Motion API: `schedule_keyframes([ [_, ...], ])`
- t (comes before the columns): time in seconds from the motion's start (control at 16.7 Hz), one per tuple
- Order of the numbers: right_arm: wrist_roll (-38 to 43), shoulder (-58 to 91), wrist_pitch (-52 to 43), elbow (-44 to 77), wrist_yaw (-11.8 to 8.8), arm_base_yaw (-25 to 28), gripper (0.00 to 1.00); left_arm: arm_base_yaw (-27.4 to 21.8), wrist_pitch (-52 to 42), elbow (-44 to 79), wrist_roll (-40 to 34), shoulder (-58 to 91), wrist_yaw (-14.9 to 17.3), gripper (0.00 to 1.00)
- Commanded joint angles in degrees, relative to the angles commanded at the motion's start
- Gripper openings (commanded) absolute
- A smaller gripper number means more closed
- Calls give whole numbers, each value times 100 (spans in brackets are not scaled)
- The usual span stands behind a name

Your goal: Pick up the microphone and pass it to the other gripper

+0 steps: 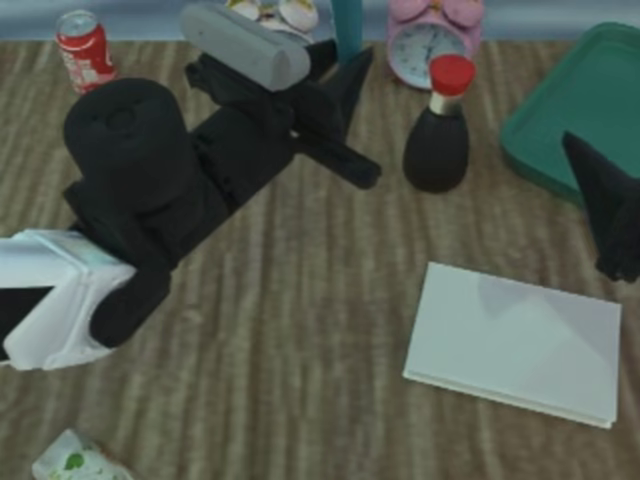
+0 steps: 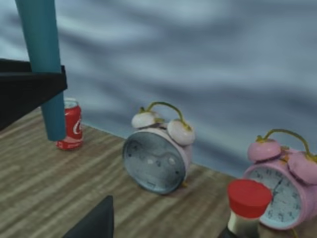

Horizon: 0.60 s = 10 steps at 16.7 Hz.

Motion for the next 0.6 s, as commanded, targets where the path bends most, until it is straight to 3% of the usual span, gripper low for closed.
schedule_keyframes([
  [0.3,-79,1776,645,1085,-504,753,100,0,0,0,0,0,0,0],
  [0.6,-126,2535,958,1596,-731,1092,100,0,0,0,0,0,0,0],
])
